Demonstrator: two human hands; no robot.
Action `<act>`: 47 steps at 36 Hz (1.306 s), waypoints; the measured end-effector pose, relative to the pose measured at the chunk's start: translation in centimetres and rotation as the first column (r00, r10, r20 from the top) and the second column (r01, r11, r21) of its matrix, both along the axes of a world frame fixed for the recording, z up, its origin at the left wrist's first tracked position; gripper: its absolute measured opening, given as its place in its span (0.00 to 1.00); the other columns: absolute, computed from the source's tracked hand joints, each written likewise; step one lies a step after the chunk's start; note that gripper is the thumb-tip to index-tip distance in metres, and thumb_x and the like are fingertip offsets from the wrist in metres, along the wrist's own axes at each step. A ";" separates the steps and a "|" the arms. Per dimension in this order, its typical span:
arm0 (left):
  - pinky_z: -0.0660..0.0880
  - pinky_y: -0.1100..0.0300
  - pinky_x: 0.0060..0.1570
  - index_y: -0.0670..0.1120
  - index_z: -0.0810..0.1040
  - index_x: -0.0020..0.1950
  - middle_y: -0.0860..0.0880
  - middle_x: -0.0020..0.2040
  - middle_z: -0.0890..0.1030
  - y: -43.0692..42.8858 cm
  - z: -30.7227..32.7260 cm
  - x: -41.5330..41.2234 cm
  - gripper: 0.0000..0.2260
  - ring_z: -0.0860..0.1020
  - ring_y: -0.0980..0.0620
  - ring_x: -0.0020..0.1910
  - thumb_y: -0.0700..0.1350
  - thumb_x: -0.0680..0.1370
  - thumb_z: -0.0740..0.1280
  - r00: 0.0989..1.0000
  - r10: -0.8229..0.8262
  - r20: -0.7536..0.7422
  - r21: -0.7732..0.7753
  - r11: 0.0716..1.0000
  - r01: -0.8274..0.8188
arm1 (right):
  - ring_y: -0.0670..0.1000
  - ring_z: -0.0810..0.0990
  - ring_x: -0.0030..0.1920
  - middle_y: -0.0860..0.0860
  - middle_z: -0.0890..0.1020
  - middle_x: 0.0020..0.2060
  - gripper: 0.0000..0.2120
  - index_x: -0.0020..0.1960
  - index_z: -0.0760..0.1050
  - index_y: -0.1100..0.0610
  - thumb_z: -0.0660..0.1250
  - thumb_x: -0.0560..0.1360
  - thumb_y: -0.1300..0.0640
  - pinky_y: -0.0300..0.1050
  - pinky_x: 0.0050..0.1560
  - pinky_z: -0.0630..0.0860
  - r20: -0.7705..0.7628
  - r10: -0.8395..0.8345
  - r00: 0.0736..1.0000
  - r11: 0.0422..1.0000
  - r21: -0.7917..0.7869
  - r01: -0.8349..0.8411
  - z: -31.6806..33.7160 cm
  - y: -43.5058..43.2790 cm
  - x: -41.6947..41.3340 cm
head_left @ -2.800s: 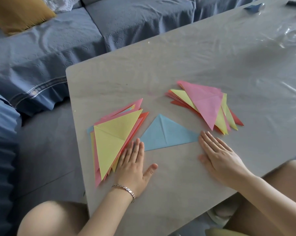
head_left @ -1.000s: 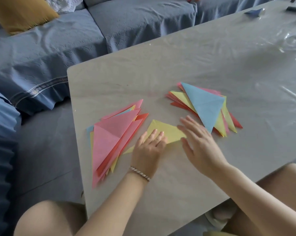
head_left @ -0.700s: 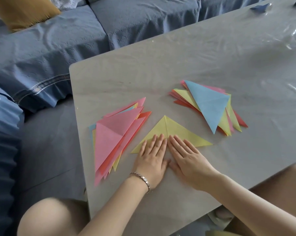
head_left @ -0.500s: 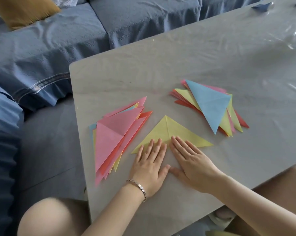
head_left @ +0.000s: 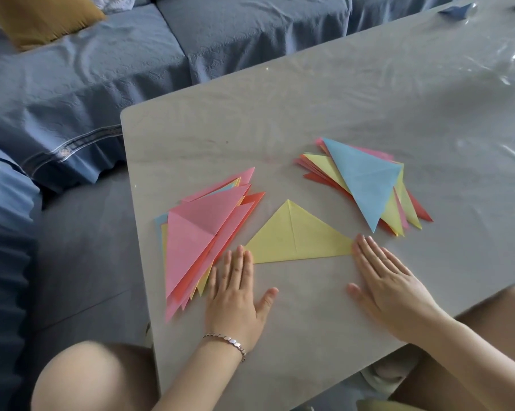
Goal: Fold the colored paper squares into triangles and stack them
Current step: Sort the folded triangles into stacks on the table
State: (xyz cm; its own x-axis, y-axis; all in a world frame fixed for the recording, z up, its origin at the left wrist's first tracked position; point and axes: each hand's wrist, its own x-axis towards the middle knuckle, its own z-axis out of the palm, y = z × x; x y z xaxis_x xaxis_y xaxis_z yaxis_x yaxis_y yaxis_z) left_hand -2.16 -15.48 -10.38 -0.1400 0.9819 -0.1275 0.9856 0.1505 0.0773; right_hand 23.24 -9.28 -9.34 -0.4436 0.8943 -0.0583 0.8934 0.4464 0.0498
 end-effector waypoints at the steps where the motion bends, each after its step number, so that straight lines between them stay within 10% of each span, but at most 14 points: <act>1: 0.48 0.55 0.67 0.40 0.62 0.70 0.44 0.69 0.68 -0.1 0.1 -0.1 0.32 0.62 0.47 0.69 0.62 0.79 0.41 1.000 0.013 0.016 -0.003 1.000 -0.013 | 0.58 0.67 0.67 0.59 0.67 0.68 0.33 0.69 0.64 0.66 0.40 0.80 0.41 0.43 0.69 0.49 -0.001 -0.003 1.000 1.000 0.002 0.003 0.0 0.0 0.2; 6: 0.51 0.55 0.66 0.40 0.65 0.71 0.44 0.72 0.61 0.1 0.8 0.0 0.37 0.61 0.46 0.71 0.64 0.77 0.36 0.998 0.042 0.040 -0.027 0.999 -0.041 | 0.60 0.70 0.65 0.62 0.72 0.65 0.35 0.65 0.70 0.68 0.38 0.81 0.43 0.46 0.69 0.51 -0.048 -0.024 0.999 1.000 0.010 0.024 0.2 -0.2 -0.5; 10: 0.29 0.59 0.66 0.47 0.29 0.69 0.52 0.68 0.29 0.0 1.1 0.2 0.43 0.26 0.53 0.66 0.68 0.58 0.16 1.000 0.002 0.022 -0.021 1.000 -0.002 | 0.63 0.77 0.58 0.62 0.79 0.56 0.15 0.52 0.80 0.64 0.58 0.78 0.56 0.56 0.60 0.72 -0.267 -0.040 0.963 0.992 0.108 0.071 0.9 -0.3 -2.2; 13: 0.45 0.58 0.71 0.42 0.51 0.75 0.47 0.75 0.50 0.3 2.0 0.1 0.35 0.50 0.52 0.75 0.63 0.75 0.41 0.994 -0.036 0.102 0.090 0.996 0.026 | 0.62 0.80 0.53 0.59 0.80 0.53 0.11 0.49 0.82 0.60 0.73 0.67 0.66 0.57 0.53 0.75 -0.386 -0.042 0.921 0.994 0.079 0.078 1.5 0.7 -3.4; 16: 0.67 0.55 0.60 0.37 0.74 0.61 0.41 0.62 0.76 0.2 2.3 -0.3 0.19 0.73 0.49 0.62 0.45 0.75 0.57 0.948 -0.144 0.284 0.430 0.903 0.008 | 0.59 0.74 0.61 0.56 0.74 0.61 0.19 0.61 0.76 0.57 0.71 0.70 0.62 0.52 0.61 0.69 -0.386 -0.048 0.921 0.998 -0.065 0.025 2.8 2.3 -4.9; 25: 0.73 0.48 0.55 0.37 0.75 0.60 0.37 0.63 0.74 2.1 2.9 -4.8 0.16 0.76 0.40 0.60 0.41 0.75 0.59 0.962 0.092 0.258 0.464 0.861 -0.207 | 0.59 0.62 0.65 0.58 0.65 0.63 0.35 0.72 0.56 0.53 0.70 0.71 0.50 0.50 0.61 0.65 -0.107 -0.386 0.916 0.832 -0.468 0.296 4.9 6.2 -7.9; 31: 0.58 0.52 0.66 0.42 0.58 0.73 0.45 0.75 0.58 3.7 2.9 -5.8 0.25 0.59 0.46 0.73 0.46 0.78 0.61 0.928 0.302 0.220 0.147 0.930 -0.337 | 0.57 0.74 0.52 0.57 0.71 0.56 0.29 0.64 0.65 0.58 0.73 0.68 0.52 0.44 0.44 0.70 -0.151 -0.495 0.856 0.752 -0.569 0.334 4.6 6.3 -7.9; 37: 0.63 0.56 0.60 0.45 0.61 0.72 0.46 0.67 0.72 3.8 3.6 -5.3 0.22 0.71 0.45 0.63 0.46 0.79 0.60 0.920 0.323 0.220 0.150 0.921 -0.359 | 0.54 0.70 0.41 0.54 0.68 0.49 0.06 0.52 0.70 0.58 0.61 0.77 0.56 0.42 0.37 0.66 -0.333 -0.471 0.817 0.819 -0.510 0.264 4.0 4.8 -6.4; 47: 0.68 0.53 0.41 0.43 0.71 0.66 0.39 0.52 0.80 3.3 3.2 -5.6 0.15 0.77 0.36 0.47 0.42 0.80 0.55 0.897 0.307 0.318 0.216 0.898 -0.383 | 0.38 0.73 0.21 0.58 0.77 0.39 0.09 0.56 0.73 0.59 0.58 0.77 0.65 0.29 0.20 0.67 -0.809 -0.526 0.261 0.832 -0.428 0.352 5.7 7.0 -3.3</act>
